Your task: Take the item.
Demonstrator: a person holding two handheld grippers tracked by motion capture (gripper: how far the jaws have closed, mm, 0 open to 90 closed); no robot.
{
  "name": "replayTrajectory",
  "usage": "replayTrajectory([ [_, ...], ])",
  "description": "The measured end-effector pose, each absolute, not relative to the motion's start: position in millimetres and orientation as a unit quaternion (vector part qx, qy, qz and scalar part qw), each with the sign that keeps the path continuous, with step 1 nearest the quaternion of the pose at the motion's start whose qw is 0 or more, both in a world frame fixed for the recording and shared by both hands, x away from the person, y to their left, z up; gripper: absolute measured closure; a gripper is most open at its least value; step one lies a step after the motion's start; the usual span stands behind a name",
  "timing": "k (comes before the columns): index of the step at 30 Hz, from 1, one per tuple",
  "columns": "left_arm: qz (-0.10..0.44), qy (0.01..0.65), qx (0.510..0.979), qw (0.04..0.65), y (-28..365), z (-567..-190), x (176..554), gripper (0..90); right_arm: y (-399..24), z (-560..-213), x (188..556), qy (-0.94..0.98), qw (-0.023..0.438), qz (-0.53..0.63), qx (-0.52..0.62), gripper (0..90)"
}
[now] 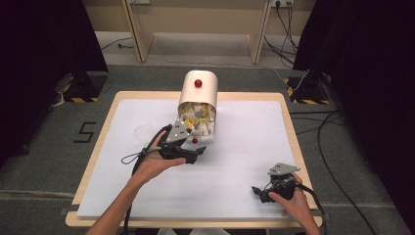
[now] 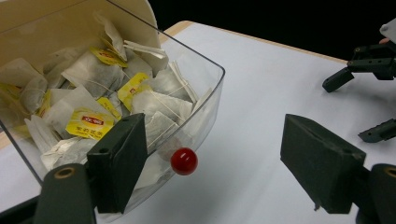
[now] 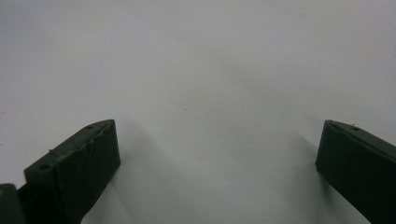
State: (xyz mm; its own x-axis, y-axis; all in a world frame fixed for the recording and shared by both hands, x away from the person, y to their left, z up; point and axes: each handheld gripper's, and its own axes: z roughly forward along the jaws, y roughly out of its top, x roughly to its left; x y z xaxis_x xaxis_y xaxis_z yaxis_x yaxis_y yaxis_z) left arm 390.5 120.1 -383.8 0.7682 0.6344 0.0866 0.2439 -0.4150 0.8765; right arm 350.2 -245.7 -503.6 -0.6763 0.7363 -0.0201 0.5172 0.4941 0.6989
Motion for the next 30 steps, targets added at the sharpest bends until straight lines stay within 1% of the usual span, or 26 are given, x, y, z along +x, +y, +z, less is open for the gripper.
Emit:
replayTrajectory([
  [22, 0.197, 0.277, 0.815, 0.469, 124, -384, 388, 22.7, -246, -504, 350, 0.849, 0.160, 0.342, 0.370, 0.2],
  [30, 0.205, 0.295, 0.801, 0.479, 137, -369, 398, 23.6, -246, -504, 350, 0.849, 0.160, 0.342, 0.369, 0.2],
])
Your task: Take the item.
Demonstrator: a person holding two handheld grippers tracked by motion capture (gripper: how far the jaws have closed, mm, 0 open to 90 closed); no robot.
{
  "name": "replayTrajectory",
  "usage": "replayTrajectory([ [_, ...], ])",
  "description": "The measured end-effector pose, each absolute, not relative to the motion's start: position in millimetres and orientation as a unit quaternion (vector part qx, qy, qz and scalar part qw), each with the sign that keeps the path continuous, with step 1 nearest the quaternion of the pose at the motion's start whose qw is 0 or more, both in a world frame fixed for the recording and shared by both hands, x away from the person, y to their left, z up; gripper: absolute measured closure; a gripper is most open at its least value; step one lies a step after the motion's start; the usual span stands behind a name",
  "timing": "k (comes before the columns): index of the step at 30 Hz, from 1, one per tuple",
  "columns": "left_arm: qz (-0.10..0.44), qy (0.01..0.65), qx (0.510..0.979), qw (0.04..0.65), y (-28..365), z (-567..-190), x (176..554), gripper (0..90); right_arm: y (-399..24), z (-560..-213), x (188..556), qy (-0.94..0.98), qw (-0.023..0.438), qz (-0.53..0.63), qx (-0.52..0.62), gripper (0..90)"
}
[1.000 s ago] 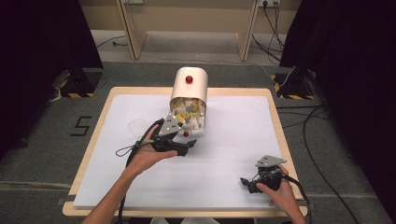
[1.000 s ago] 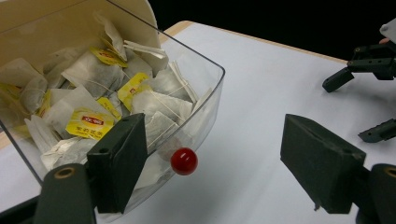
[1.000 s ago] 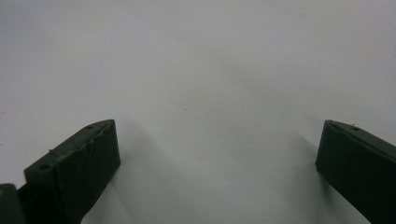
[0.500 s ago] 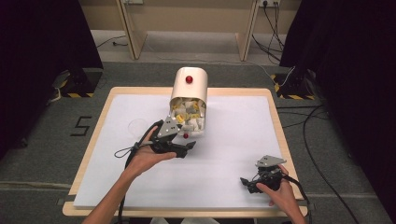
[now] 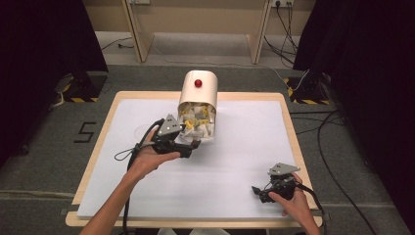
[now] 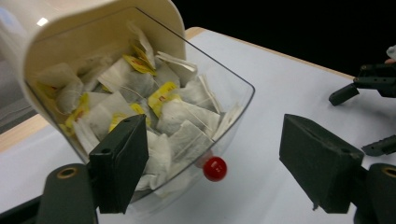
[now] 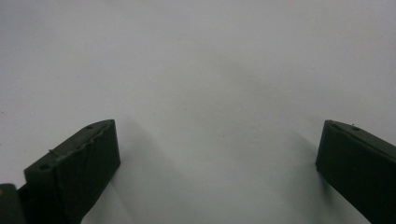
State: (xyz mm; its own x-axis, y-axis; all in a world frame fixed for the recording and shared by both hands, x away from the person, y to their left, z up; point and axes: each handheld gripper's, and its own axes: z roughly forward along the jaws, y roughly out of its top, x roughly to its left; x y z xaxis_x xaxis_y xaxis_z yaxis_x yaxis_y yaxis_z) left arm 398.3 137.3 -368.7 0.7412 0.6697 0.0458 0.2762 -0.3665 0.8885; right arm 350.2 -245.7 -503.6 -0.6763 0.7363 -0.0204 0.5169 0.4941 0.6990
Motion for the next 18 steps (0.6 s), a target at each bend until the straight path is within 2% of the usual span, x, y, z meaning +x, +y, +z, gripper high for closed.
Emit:
replayTrajectory([
  [4, 0.207, 0.304, 0.794, 0.485, 142, -363, 404, 26.1, -246, -504, 350, 0.849, 0.159, 0.342, 0.370, 0.2],
  [18, 0.189, 0.330, 0.806, 0.454, 148, -370, 425, 53.6, -245, -504, 350, 0.849, 0.160, 0.342, 0.371, 0.2],
])
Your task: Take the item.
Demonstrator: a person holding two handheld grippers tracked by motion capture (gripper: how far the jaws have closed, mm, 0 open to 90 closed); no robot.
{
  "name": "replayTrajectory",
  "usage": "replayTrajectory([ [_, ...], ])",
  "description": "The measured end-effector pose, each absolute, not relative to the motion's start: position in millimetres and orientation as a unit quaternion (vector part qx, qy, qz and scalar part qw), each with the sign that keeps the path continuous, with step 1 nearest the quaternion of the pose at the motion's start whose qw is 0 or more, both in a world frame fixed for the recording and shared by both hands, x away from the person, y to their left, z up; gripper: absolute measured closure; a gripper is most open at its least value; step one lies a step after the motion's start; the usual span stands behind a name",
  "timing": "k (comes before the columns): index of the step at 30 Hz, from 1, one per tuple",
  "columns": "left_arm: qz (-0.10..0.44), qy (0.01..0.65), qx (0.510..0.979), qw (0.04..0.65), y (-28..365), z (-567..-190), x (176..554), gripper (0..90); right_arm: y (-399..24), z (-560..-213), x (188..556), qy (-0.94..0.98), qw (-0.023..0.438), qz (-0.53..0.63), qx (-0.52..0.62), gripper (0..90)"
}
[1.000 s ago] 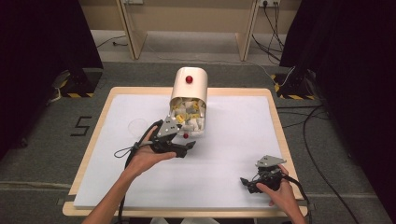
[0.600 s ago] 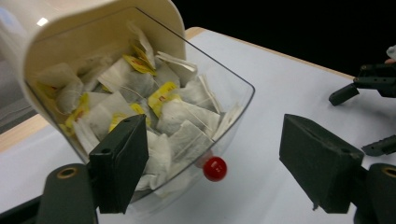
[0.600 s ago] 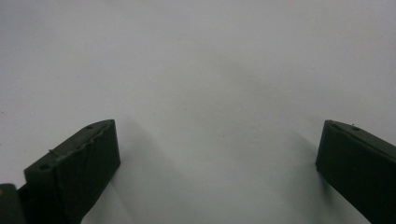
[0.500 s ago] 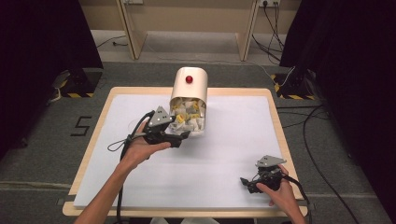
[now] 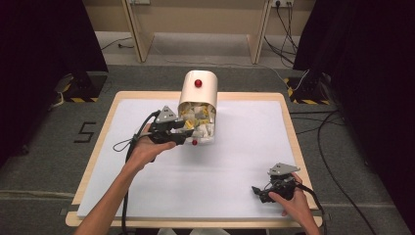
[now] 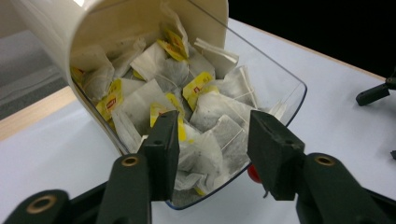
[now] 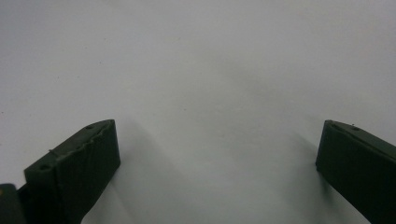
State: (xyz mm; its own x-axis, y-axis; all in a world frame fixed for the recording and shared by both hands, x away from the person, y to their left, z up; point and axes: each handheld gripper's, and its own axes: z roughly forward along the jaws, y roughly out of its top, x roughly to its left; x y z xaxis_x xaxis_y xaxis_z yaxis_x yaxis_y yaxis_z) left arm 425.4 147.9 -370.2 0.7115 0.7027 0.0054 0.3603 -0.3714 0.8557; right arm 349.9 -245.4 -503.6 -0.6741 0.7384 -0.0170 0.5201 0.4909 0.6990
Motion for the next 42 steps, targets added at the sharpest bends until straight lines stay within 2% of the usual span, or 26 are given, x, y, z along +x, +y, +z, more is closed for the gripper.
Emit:
replayTrajectory([
  [12, 0.180, 0.342, 0.816, 0.430, 148, -375, 433, 71.9, -246, -504, 350, 0.849, 0.161, 0.343, 0.369, 0.2],
  [20, 0.181, 0.335, 0.820, 0.427, 147, -377, 436, 87.6, -246, -504, 350, 0.849, 0.161, 0.343, 0.369, 0.2],
  [42, 0.170, 0.316, 0.795, 0.489, 160, -350, 430, 89.2, -246, -504, 350, 0.849, 0.160, 0.342, 0.370, 0.2],
])
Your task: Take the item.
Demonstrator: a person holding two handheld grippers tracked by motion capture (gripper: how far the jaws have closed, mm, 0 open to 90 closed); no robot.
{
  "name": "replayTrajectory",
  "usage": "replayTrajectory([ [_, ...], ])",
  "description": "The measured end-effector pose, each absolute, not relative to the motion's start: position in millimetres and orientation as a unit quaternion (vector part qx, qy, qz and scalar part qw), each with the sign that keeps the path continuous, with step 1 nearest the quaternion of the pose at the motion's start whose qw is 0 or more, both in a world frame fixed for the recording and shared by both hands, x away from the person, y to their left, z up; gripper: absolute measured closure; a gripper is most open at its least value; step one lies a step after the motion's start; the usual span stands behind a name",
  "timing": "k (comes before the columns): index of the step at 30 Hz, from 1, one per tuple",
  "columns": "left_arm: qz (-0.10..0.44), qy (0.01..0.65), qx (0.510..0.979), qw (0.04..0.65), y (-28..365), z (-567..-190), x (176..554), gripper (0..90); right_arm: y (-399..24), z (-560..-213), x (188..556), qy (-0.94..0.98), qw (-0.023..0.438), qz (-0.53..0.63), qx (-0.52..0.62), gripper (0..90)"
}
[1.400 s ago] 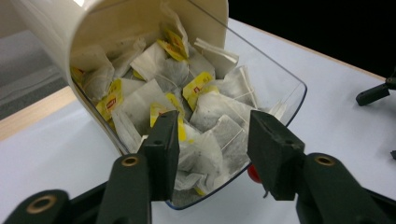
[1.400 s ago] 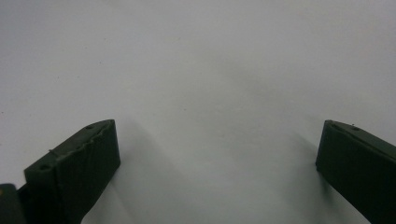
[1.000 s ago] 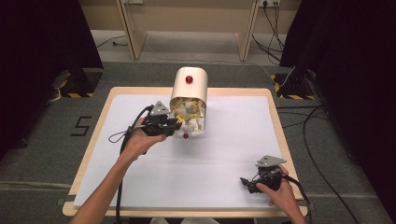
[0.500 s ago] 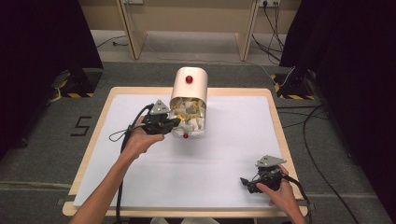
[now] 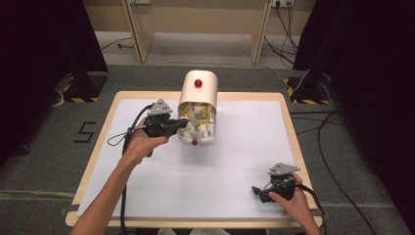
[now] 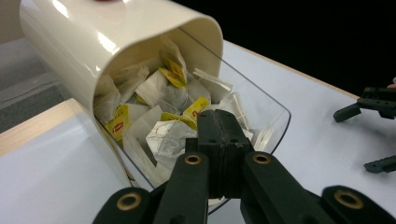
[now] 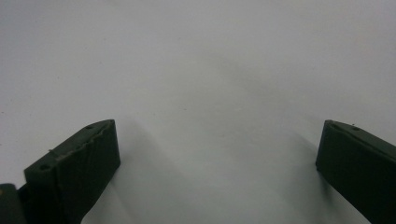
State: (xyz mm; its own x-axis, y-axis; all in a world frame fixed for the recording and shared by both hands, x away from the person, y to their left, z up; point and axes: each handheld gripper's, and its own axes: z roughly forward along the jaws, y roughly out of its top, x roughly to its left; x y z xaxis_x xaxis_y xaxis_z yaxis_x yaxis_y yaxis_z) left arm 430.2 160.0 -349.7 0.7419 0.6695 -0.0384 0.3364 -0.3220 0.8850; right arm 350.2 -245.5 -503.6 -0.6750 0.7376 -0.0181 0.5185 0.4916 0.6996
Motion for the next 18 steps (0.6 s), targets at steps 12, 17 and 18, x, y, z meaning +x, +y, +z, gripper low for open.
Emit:
replayTrajectory([
  [12, 0.182, 0.309, 0.780, 0.512, 174, -321, 420, 89.2, -246, -503, 350, 0.849, 0.159, 0.342, 0.370, 0.2],
  [17, 0.188, 0.311, 0.774, 0.519, 189, -311, 414, 89.2, -246, -503, 350, 0.849, 0.159, 0.342, 0.370, 0.2],
  [18, 0.188, 0.311, 0.774, 0.519, 189, -311, 414, 89.2, -246, -503, 350, 0.849, 0.159, 0.342, 0.370, 0.2],
])
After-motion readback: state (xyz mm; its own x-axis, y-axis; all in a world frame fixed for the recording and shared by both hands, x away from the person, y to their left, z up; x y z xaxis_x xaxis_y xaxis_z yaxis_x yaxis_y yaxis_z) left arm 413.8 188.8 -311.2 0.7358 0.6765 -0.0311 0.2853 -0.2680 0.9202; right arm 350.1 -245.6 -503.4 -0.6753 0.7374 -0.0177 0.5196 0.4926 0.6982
